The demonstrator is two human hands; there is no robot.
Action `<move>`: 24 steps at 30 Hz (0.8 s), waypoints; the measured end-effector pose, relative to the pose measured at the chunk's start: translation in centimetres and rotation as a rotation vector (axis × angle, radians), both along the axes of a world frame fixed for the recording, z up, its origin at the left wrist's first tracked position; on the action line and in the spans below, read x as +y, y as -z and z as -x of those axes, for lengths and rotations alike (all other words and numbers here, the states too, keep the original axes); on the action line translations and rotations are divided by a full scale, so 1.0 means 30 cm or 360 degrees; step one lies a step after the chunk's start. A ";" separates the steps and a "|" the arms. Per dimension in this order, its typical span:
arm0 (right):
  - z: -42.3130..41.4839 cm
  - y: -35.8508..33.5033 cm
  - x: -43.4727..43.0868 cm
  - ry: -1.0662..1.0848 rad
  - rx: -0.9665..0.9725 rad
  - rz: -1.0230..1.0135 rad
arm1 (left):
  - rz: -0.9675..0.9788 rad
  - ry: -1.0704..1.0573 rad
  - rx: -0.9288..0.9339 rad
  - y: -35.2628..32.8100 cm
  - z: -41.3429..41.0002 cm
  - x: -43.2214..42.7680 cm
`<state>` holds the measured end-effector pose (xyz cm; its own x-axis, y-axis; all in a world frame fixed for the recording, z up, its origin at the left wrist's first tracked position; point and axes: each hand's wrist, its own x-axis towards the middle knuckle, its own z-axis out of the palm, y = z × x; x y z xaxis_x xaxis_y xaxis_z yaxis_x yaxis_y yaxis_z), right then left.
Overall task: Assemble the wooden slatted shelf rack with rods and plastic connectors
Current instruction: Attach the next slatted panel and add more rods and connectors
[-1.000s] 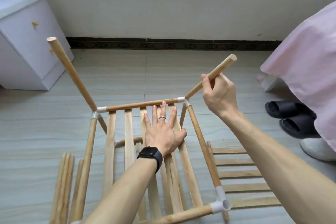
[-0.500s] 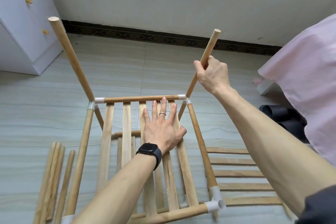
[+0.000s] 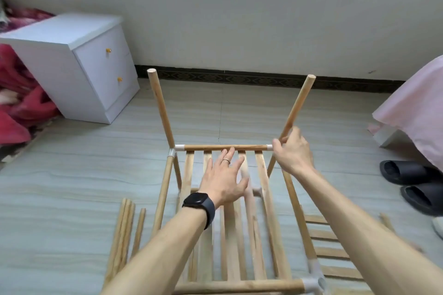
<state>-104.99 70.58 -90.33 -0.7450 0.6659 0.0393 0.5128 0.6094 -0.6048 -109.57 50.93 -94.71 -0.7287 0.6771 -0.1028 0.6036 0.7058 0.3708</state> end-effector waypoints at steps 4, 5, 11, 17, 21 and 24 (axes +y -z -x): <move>-0.157 0.120 -0.317 -0.0415 0.0214 -0.0078 | -0.0402 -0.0349 0.0227 -0.064 0.049 -0.323; -0.183 0.138 -0.399 -0.0551 0.0229 -0.0129 | -0.0551 -0.0528 0.0189 -0.064 0.053 -0.414; -0.156 0.214 -0.740 -0.1180 -0.0258 -0.0376 | -0.0429 -0.1414 -0.0337 0.171 -0.032 -0.878; -0.083 0.301 -0.736 -0.1132 -0.0396 -0.0491 | -0.0003 -0.1385 -0.0680 0.487 -0.140 -0.923; -0.018 0.298 -0.727 -0.1084 -0.0414 -0.0508 | 0.0305 -0.1309 -0.0576 0.621 -0.131 -0.851; -0.010 0.297 -0.725 -0.1098 -0.0434 -0.0512 | 0.0503 -0.1307 -0.0441 0.690 -0.125 -0.830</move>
